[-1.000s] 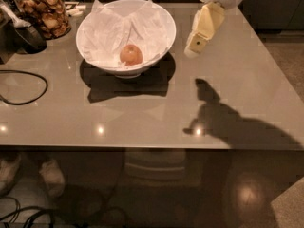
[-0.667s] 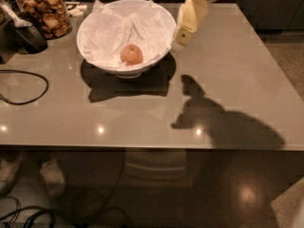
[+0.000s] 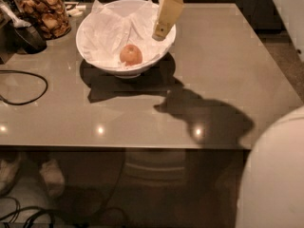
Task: Pick apple from white bowl
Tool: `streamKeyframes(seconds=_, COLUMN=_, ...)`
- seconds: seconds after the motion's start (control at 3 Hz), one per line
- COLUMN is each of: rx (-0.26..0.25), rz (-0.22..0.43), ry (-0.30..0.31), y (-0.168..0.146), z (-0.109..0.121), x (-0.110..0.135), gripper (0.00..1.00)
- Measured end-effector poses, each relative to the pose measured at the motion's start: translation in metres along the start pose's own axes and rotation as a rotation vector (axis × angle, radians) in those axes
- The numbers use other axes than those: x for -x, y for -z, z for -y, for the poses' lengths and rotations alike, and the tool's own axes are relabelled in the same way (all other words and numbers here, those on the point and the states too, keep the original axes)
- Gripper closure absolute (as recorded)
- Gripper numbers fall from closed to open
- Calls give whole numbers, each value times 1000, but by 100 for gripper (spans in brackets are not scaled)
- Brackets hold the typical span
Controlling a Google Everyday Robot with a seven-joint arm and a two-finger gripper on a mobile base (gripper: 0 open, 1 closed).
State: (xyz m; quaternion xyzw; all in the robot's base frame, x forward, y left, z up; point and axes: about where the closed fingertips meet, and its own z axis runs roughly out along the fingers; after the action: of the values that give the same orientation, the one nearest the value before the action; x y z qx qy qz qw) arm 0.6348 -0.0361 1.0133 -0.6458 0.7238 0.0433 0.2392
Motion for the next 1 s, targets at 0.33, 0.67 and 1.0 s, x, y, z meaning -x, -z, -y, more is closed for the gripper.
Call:
streamKeyframes(seconds=0.33, rx=15, rz=0, ry=22, y=-10, z=6, x=12, gripper=31)
streamKeyframes(seconds=0.67, rx=32, rz=-2, ry=37, y=-21, z=12, x=21, gripper=31)
streamKeyframes(seconds=1.0, rx=43, rz=-3, ry=44, y=-30, z=16, x=26, gripper=32)
